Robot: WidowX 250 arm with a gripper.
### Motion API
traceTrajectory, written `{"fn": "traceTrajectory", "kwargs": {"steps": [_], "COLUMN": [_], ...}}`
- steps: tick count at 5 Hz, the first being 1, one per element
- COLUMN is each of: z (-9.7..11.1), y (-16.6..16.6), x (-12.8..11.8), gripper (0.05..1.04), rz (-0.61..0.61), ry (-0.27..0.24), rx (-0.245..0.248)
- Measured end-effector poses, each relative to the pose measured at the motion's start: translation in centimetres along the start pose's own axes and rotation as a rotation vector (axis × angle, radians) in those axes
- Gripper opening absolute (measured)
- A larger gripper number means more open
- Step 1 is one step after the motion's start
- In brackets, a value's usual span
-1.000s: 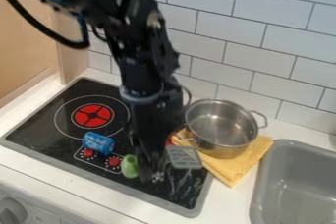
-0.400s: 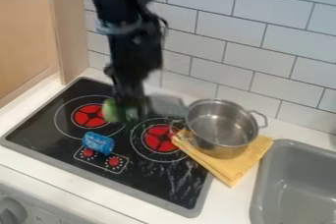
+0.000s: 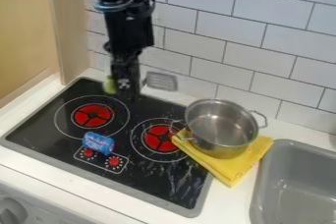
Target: Moved the green spatula to the top between the two burners
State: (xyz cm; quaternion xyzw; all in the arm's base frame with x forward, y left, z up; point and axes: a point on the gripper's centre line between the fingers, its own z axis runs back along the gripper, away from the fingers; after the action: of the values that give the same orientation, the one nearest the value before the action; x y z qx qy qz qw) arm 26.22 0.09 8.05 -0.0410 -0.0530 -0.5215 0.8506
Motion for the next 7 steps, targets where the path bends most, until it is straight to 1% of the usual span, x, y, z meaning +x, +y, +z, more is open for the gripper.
{"fn": "traceTrajectory", "kwargs": {"steps": [1, 2, 3, 5, 6, 7], "z": [-1.0, -1.6, -3.4, -6.6, -7.5, -7.9], "y": [2.4, 4.4, 5.8, 7.6, 7.7, 7.4], "x": [0.4, 1.2, 0.9, 0.8, 0.8, 1.3], "gripper": [0.308, 0.308, 0.308, 0.308, 0.308, 0.309], "rz": [-0.058, -0.118, -0.133, -0.125, -0.127, -0.150], "ry": [0.024, 0.015, 0.052, 0.090, 0.095, 0.094], "rx": [0.010, 0.036, 0.027, -0.011, -0.027, -0.037]}}
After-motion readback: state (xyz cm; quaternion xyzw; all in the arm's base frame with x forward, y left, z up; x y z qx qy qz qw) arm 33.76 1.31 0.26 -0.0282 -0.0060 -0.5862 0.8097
